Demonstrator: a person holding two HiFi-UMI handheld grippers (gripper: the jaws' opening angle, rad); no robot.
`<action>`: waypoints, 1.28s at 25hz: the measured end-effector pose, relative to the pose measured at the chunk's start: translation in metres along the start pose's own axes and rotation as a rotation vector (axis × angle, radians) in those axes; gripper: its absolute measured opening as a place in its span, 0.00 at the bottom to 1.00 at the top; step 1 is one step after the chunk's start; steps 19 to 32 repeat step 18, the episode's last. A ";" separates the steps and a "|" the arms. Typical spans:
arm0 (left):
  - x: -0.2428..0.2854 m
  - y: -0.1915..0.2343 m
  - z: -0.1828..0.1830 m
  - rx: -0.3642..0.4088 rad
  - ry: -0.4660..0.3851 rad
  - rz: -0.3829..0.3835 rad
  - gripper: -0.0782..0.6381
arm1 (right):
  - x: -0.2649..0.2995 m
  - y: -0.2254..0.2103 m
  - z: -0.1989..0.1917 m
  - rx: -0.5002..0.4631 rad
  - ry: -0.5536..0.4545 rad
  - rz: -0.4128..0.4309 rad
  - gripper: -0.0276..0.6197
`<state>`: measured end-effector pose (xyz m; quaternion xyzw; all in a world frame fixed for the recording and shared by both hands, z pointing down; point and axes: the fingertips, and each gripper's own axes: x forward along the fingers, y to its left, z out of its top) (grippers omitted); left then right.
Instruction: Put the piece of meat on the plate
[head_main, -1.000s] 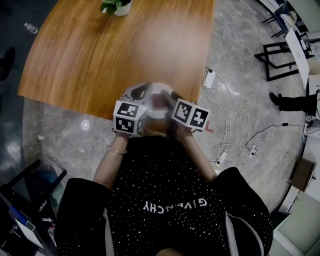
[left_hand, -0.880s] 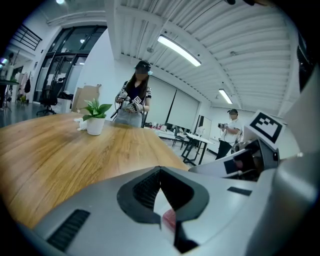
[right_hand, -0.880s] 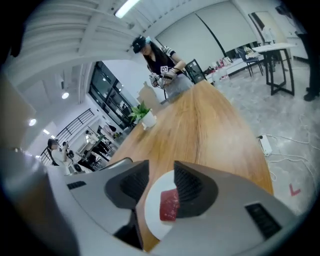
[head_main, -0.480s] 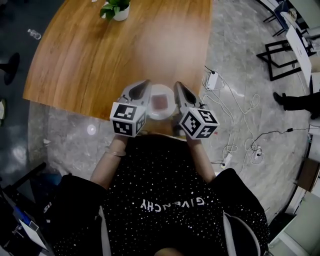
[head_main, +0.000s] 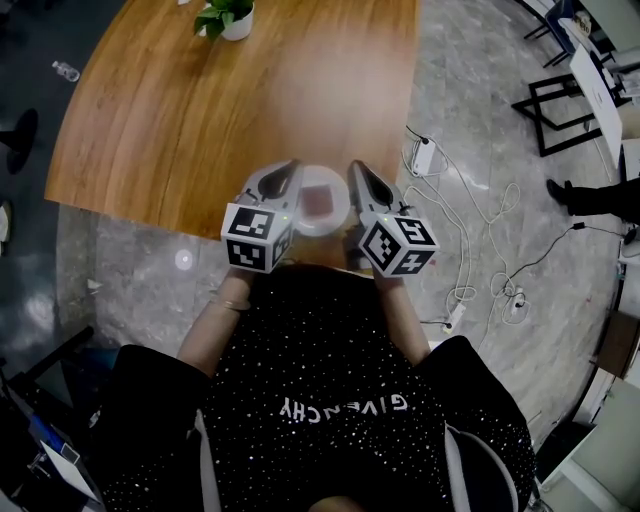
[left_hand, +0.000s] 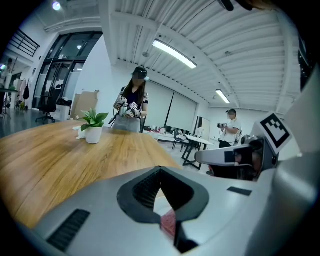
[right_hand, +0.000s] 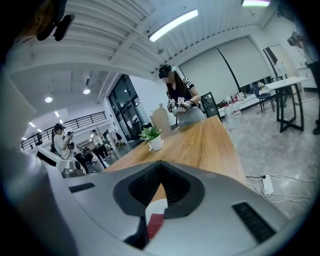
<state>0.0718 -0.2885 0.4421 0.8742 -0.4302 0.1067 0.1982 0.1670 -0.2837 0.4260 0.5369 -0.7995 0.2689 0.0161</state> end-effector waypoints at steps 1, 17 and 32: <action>0.000 0.000 -0.001 0.000 0.001 0.000 0.12 | 0.000 0.000 -0.001 -0.004 0.003 -0.002 0.06; 0.002 0.006 0.000 -0.008 0.004 0.023 0.12 | 0.007 -0.002 0.000 -0.029 0.031 0.002 0.06; 0.003 0.007 0.001 -0.008 0.004 0.024 0.12 | 0.008 -0.003 0.001 -0.030 0.030 -0.001 0.06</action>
